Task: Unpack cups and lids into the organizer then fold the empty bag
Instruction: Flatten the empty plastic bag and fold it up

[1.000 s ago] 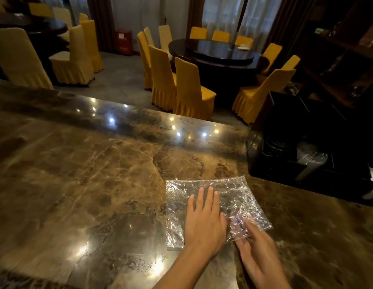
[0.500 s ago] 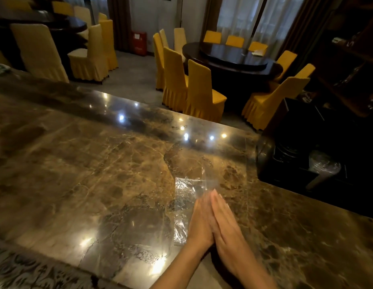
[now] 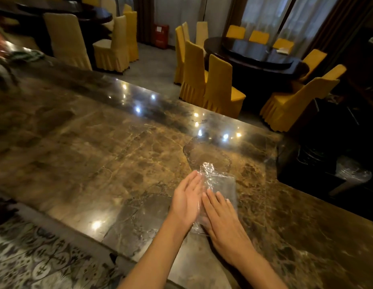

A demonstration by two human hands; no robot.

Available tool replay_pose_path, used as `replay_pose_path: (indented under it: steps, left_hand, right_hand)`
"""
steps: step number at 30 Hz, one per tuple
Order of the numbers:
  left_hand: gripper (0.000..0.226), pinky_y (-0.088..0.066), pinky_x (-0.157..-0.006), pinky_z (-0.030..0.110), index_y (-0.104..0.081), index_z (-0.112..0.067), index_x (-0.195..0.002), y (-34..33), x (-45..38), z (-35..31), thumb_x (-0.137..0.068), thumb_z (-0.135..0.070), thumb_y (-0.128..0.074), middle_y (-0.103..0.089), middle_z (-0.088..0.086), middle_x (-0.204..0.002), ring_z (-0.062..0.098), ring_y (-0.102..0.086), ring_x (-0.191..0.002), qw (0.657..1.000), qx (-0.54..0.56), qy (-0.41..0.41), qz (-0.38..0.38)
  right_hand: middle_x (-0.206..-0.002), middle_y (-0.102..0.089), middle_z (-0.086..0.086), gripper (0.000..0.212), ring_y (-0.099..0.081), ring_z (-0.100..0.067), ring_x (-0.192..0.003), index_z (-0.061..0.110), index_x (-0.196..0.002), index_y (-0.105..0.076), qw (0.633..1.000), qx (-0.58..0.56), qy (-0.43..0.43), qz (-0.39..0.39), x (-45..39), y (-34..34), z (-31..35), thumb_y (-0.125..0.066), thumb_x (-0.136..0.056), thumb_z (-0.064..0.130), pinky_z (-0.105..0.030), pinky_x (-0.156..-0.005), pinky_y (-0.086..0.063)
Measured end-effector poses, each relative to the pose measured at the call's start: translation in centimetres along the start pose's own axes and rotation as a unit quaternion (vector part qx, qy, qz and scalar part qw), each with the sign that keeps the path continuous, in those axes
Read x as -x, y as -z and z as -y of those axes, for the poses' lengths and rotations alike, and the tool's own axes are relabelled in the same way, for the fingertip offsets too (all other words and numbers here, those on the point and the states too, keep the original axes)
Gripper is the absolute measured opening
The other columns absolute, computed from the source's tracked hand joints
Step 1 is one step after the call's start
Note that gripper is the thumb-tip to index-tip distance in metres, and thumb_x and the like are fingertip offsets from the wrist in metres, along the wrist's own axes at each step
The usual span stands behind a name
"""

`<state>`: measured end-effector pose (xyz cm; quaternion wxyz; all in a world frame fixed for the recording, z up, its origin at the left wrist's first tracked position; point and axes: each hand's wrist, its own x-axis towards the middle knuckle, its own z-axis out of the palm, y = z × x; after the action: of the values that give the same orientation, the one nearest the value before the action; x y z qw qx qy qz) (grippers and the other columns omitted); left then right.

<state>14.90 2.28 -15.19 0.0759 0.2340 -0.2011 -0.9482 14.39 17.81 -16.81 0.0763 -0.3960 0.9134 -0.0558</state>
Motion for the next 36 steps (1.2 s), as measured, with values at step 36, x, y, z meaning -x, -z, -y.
replay_pose_path:
  steps: [36]
  left_hand:
    - [0.022, -0.043, -0.068, 0.036, -0.045, -0.022, -0.088, 4.9, 6.6, 0.9, -0.091, -0.001, -0.053, -0.046, -0.008, -0.085, 0.015, -0.044, -0.078, 0.475, -0.785, -0.358, 0.176]
  right_hand:
    - [-0.161, 0.024, 0.01, 0.085, 0.032, -0.005, -0.145, 0.031, -0.157, 0.007, 0.992, -0.058, 0.09, 0.067, -0.2, 0.4, -0.8, -0.035, -0.09, 0.063, -0.034, -0.119, 0.021]
